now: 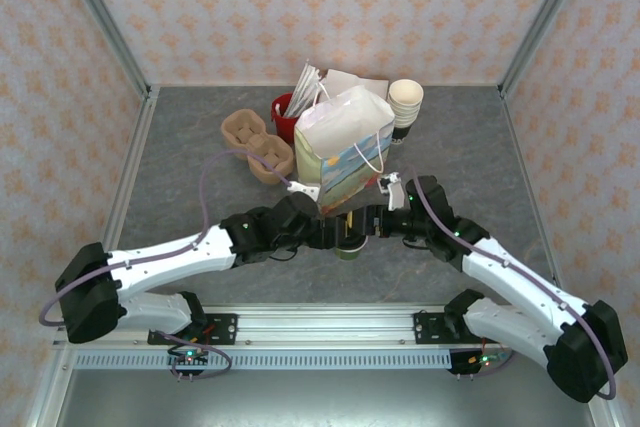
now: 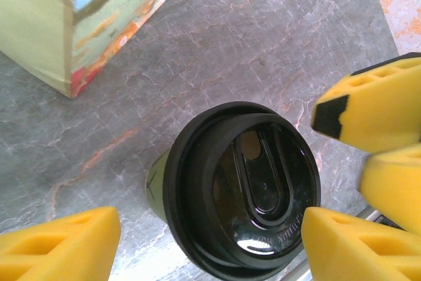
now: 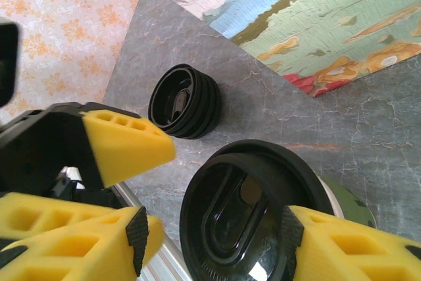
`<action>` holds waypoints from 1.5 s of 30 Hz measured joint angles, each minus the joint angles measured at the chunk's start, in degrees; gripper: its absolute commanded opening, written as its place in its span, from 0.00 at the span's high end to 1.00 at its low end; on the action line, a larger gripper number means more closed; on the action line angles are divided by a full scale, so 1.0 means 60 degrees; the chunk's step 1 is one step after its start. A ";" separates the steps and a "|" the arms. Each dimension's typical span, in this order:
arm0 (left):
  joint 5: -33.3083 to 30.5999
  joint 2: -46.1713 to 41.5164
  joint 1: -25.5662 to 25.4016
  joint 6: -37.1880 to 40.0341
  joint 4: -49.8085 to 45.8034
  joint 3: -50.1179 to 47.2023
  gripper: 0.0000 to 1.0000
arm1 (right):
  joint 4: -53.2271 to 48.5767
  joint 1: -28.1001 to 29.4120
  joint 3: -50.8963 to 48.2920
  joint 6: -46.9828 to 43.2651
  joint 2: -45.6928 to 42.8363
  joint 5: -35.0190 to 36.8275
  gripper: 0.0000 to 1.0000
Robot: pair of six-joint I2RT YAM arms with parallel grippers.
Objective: Pack the takeout coffee
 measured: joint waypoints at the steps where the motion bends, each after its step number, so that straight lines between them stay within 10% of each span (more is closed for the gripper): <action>1: 0.0044 0.0073 0.0000 -0.0025 0.0073 0.0000 0.30 | -0.0073 0.0000 0.0000 -0.0004 -0.0109 0.0011 0.42; 45: 0.0251 0.0718 0.0251 -0.0193 0.0637 0.0047 0.38 | -0.0918 0.0270 -0.0634 0.0488 -0.0157 0.1472 0.40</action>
